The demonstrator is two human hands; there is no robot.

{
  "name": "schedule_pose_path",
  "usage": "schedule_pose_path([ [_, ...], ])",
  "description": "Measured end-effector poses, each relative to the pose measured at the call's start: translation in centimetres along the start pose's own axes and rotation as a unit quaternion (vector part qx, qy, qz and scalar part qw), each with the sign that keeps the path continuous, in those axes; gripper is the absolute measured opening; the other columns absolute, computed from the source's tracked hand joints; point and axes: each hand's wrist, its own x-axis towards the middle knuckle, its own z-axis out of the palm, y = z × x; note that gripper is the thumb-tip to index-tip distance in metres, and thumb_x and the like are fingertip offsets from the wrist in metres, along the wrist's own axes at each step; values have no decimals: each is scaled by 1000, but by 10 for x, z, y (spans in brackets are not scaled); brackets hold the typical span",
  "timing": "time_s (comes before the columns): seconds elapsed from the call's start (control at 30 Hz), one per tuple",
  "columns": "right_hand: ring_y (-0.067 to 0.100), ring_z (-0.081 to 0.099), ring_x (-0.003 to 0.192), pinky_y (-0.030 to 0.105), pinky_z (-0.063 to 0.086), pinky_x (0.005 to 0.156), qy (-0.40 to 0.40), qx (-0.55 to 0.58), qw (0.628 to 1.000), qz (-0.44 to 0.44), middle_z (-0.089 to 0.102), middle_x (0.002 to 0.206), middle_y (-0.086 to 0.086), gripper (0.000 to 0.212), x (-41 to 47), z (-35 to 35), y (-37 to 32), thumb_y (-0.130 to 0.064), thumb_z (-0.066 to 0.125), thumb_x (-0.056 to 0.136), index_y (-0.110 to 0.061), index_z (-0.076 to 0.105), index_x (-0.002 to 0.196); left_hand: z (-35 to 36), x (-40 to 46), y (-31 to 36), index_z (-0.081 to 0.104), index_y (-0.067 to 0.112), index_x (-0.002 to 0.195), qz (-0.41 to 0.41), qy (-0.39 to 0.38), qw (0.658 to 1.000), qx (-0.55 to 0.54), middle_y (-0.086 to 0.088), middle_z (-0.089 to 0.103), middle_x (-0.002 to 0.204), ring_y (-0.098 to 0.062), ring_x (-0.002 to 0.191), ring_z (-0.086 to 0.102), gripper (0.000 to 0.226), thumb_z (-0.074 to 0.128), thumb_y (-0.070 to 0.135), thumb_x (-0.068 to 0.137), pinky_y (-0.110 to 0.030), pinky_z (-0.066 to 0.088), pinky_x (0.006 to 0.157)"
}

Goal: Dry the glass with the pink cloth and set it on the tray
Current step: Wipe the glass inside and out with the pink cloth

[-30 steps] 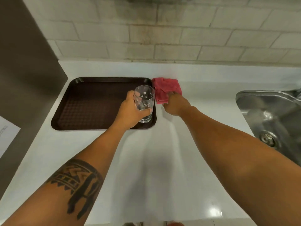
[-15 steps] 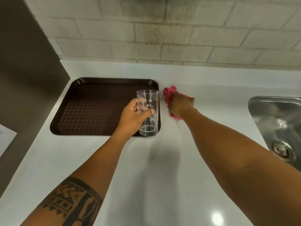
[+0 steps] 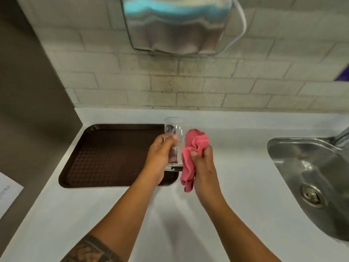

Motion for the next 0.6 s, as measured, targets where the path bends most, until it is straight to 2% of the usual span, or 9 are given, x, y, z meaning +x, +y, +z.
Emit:
schedule_pose_path([
  [0.07, -2, 69, 112, 15, 56, 87, -14, -68, 996, -49, 65, 125, -31, 46, -20, 9, 7, -50, 50, 103, -42, 42, 147, 5, -3, 2, 74, 27, 107, 6, 6, 1000, 7, 8, 79, 89, -12, 84, 74, 50, 75, 62, 72, -24, 60, 64],
  [0.1, -5, 64, 121, 13, 55, 92, -17, -85, 994, -62, 60, 133, -35, 53, -26, 12, 12, -47, 50, 104, -40, 36, 155, 6, -4, 2, 74, 25, 109, 8, 7, 1000, 7, 4, 81, 92, -14, 87, 75, 51, 74, 62, 75, -25, 62, 67],
  [0.17, -7, 58, 131, 16, 54, 100, -14, -108, 991, -76, 53, 144, -36, 62, -32, 15, 18, -43, 50, 106, -37, 27, 163, 8, -10, 1, 72, 21, 117, 7, -5, 1000, 4, -16, 77, 116, -26, 102, 74, 57, 70, 67, 83, -43, 64, 93],
  [0.2, -6, 56, 134, 20, 54, 104, -8, -120, 990, -78, 51, 147, -34, 64, -33, 14, 21, -42, 50, 106, -34, 25, 165, 8, -13, 0, 70, 20, 121, 6, -11, 1000, 6, -24, 71, 127, -33, 111, 73, 62, 67, 71, 86, -53, 58, 105],
  [0.23, -5, 54, 137, 24, 53, 108, -2, -134, 988, -81, 51, 150, -31, 64, -33, 13, 23, -41, 49, 106, -33, 25, 165, 9, -16, -1, 69, 20, 123, 6, -15, 1000, 9, -24, 69, 131, -36, 118, 71, 67, 63, 75, 86, -58, 53, 110],
  [0.3, -3, 44, 146, 28, 46, 117, 2, -181, 979, -95, 44, 159, -24, 60, -34, 12, 26, -41, 46, 106, -40, 25, 163, 9, -22, -1, 68, 26, 127, 5, -22, 1000, -3, -11, 73, 133, -29, 124, 72, 71, 62, 82, 83, -55, 52, 112],
  [0.4, -20, 17, 151, 21, 29, 126, -16, -247, 962, -117, 22, 168, -26, 55, -32, 10, 28, -53, 36, 107, -51, 15, 157, 12, -26, 1, 67, 34, 128, -4, -41, 999, -32, -10, 71, 138, -28, 127, 70, 73, 65, 85, 76, -53, 51, 114],
  [0.5, -8, 7, 160, 27, 17, 131, -41, -268, 955, -124, 9, 176, -16, 70, -19, 11, 19, -71, 22, 103, -43, 5, 164, 14, -25, 10, 61, 33, 135, 7, -38, 999, -14, -10, 71, 136, -27, 125, 71, 63, 55, 77, 89, -54, 51, 114],
  [0.6, 15, 9, 165, 35, 15, 132, -24, -299, 940, -162, 9, 178, -2, 62, 5, 15, 0, -55, 28, 109, -41, 4, 164, 20, -21, 18, 61, 28, 140, 18, -47, 999, 17, -5, 76, 130, -21, 120, 73, 68, 60, 70, 86, -45, 56, 108],
])
